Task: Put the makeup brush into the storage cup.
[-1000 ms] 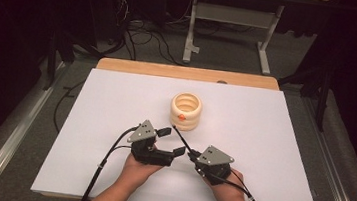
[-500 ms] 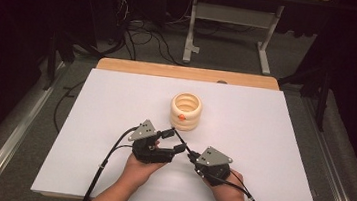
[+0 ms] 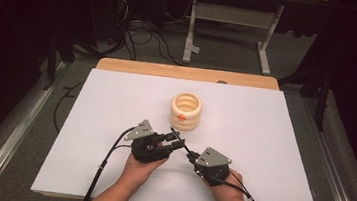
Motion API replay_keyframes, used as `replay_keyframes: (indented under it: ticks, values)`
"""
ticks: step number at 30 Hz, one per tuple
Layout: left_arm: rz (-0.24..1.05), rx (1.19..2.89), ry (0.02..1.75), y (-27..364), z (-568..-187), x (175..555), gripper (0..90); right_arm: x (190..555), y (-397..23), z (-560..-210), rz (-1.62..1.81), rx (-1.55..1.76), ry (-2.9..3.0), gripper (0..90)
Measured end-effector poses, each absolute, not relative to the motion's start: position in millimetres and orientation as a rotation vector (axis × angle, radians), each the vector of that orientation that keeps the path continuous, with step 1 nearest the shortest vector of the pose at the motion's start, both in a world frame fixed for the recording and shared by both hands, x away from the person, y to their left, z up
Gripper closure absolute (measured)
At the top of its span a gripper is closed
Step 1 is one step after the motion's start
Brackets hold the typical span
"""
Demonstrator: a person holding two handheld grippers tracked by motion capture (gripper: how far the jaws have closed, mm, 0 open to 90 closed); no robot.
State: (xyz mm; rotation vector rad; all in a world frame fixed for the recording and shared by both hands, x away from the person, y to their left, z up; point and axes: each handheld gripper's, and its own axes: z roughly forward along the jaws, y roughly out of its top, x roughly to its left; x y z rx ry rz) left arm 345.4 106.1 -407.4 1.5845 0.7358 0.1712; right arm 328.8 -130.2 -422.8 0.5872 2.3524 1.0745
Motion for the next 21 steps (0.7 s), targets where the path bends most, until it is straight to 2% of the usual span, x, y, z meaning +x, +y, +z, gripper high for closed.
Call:
replay_keyframes:
  ticks: [8, 21]
  values:
    - [0.156, 1.581, 0.704, 106.8, -406.7, 343.6, 78.7, 328.5, -130.2, -422.4, 1.067, 0.586, 2.352, 85.6]
    - [0.130, 1.570, 0.661, 105.3, -403.9, 341.5, 83.3, 328.5, -129.8, -422.2, 1.068, 0.566, 2.342, 85.6]
